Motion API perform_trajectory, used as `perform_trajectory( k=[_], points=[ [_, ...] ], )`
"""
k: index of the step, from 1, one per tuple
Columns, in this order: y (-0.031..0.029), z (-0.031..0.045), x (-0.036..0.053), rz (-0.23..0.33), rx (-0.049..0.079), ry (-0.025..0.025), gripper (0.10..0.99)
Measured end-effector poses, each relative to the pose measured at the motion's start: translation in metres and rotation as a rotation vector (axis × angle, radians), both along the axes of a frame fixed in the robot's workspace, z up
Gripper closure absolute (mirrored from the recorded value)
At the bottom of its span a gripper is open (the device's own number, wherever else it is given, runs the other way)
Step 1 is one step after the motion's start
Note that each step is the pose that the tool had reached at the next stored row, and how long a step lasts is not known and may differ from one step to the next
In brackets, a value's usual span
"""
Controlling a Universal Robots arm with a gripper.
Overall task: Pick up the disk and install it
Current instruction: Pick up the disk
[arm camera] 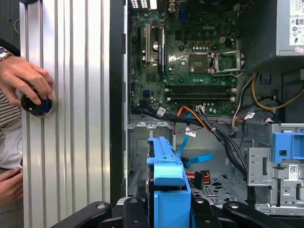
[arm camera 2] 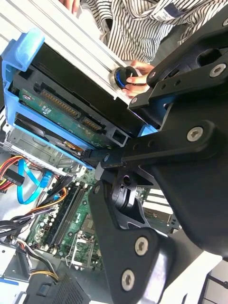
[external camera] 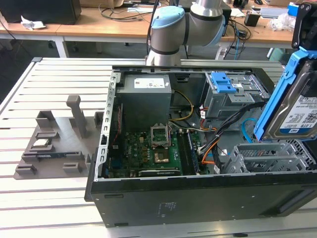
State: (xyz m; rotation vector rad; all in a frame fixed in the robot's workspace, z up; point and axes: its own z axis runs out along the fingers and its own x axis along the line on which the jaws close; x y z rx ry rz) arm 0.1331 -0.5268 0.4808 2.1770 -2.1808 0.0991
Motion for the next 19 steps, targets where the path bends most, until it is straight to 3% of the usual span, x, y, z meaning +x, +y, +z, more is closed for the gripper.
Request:
perform_trajectory(
  k=[12,19],
  points=[
    [0.0125,-0.0053,0.0,-0.01,0.0,0.0,0.722],
    [0.026,-0.0068,0.0,-0.01,0.0,0.0,0.722]
  ],
)
